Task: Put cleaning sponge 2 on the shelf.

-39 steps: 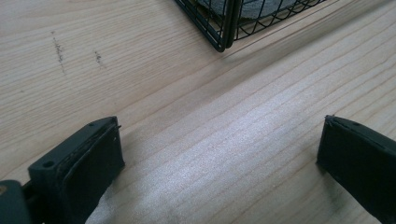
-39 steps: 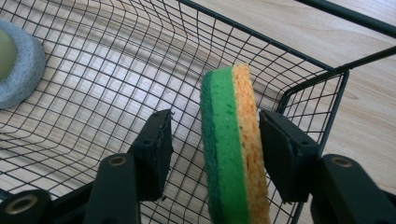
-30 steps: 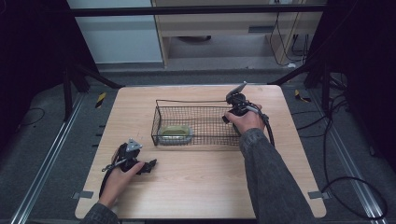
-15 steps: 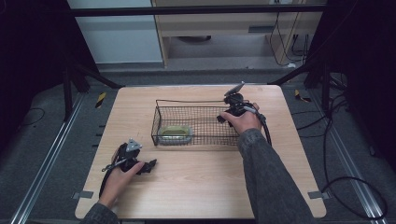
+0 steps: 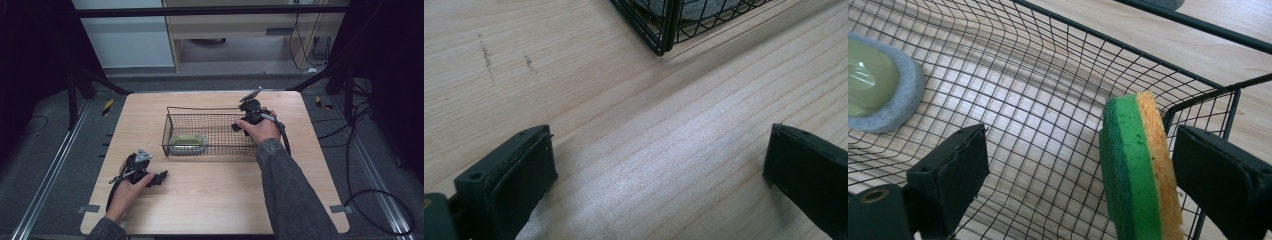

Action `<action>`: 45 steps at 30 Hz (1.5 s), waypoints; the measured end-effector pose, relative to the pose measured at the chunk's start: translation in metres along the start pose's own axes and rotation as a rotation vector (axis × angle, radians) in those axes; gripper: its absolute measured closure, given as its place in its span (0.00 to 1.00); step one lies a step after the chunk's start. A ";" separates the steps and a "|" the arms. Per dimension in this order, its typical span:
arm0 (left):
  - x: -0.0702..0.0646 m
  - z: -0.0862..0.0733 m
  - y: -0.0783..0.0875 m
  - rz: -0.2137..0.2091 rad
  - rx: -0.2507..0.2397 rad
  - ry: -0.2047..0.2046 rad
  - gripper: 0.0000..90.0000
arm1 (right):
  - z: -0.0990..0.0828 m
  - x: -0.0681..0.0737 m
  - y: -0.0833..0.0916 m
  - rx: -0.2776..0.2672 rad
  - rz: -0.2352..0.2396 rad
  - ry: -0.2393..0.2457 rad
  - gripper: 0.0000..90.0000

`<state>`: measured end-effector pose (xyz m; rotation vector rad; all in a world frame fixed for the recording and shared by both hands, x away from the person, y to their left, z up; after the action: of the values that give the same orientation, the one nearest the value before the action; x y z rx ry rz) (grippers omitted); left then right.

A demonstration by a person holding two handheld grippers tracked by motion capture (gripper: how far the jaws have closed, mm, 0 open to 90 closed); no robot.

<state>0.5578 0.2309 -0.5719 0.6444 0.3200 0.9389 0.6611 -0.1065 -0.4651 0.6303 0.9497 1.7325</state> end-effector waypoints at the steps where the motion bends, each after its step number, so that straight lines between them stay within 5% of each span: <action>1: 0.000 0.000 0.000 -0.001 0.000 -0.001 0.00 | 0.000 0.001 0.001 0.002 0.005 -0.003 0.12; 17: 0.000 0.000 0.000 -0.001 -0.001 -0.001 0.00 | 0.000 0.015 0.006 -0.003 0.040 0.025 0.17; 45: 0.000 0.000 0.000 0.000 -0.001 -0.001 0.00 | -0.005 0.010 0.032 -0.116 0.073 0.065 0.09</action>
<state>0.5584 0.2308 -0.5719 0.6442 0.3183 0.9385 0.6370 -0.1045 -0.4412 0.5421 0.8733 1.8677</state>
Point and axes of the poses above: each handheld gripper's, and its own axes: y roughly backward along the jaws, z roughly out of its top, x roughly to its left, the point moved 9 cm from there along -y, roughly forward along the jaws, and after that the axes turned 5 degrees about -x, right-handed, at the moved point
